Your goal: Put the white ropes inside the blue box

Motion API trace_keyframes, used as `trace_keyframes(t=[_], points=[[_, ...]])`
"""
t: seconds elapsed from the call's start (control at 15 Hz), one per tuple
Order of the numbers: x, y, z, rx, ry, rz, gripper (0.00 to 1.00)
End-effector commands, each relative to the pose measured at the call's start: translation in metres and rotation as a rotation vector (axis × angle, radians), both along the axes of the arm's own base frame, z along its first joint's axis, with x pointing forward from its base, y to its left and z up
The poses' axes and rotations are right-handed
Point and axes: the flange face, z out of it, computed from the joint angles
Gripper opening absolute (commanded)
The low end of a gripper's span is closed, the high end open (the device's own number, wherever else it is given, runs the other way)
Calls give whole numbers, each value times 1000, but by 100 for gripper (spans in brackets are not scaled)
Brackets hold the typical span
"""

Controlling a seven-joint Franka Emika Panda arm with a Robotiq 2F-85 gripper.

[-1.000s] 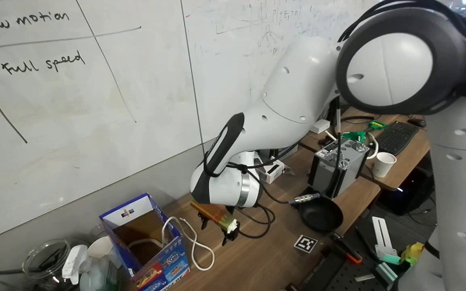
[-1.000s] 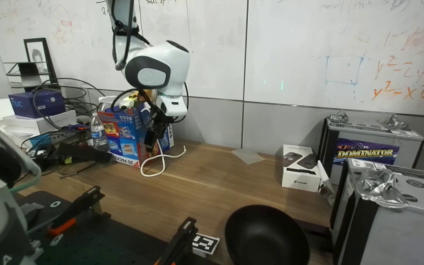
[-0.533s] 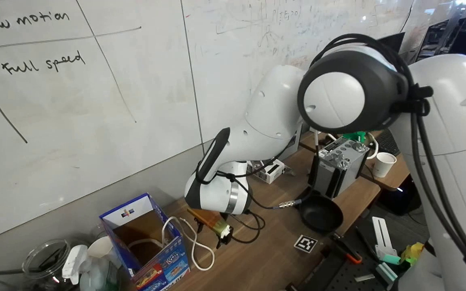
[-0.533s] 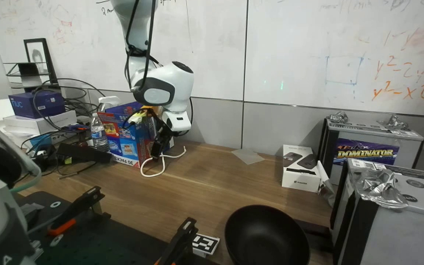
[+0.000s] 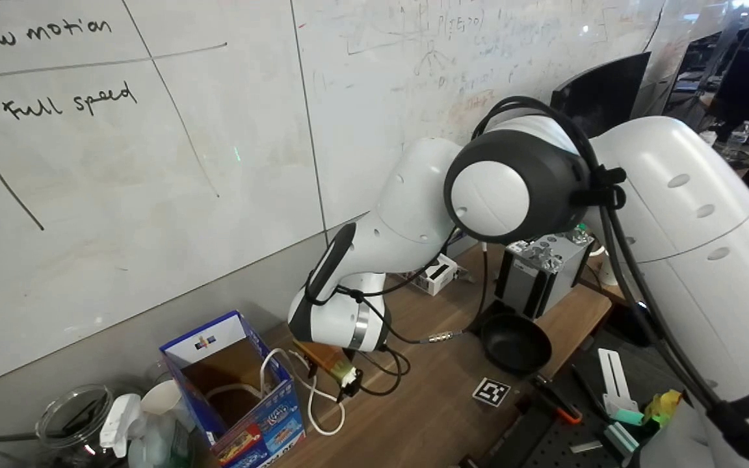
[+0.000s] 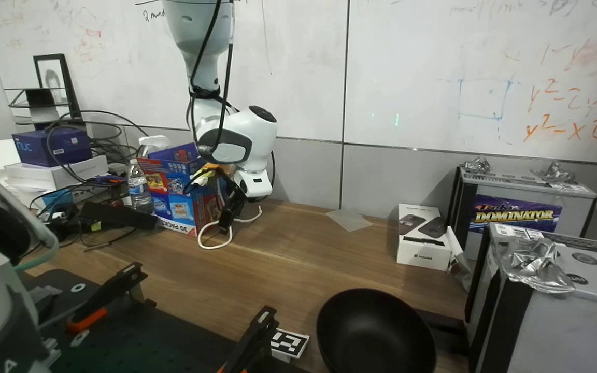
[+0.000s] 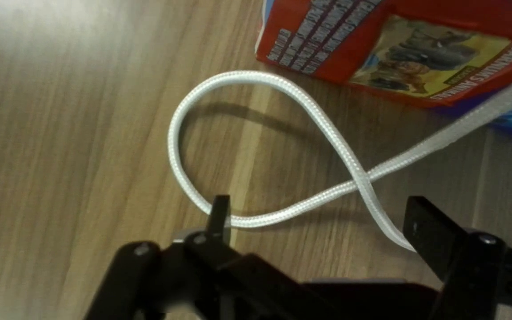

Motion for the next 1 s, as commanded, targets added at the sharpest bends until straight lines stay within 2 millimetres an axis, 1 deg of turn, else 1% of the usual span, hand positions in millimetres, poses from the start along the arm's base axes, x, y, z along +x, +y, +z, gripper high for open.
trace_keyframes(t=[0.0, 0.4, 0.93], points=[[16, 8, 4, 19, -31, -8, 100], [18, 22, 5, 33, -38, 6, 100], [11, 37, -8, 48, -15, 28, 100]])
